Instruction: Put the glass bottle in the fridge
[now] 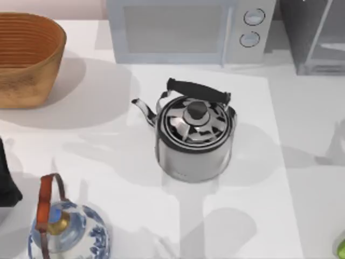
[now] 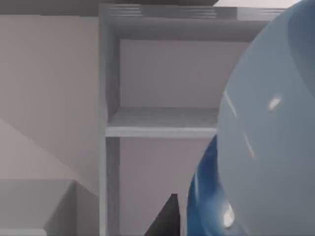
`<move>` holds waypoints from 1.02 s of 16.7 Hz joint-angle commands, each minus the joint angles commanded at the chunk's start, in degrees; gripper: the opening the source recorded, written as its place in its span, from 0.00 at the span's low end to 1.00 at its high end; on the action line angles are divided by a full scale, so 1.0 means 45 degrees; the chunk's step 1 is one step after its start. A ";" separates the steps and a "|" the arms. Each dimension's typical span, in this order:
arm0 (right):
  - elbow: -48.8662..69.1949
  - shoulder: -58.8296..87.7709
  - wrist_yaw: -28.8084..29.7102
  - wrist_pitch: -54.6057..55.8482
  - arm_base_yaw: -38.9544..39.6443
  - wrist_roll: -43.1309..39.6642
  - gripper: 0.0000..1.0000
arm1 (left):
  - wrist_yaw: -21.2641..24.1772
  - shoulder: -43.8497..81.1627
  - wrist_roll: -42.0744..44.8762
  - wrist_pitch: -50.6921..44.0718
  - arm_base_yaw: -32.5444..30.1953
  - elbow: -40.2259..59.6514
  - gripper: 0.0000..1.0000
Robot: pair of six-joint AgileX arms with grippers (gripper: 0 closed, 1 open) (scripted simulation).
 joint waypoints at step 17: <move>0.8347 2.0957 -0.2574 0.9801 -0.1995 -0.0046 0.01 | 0.0000 0.0000 0.0000 0.0000 0.0000 0.0000 1.00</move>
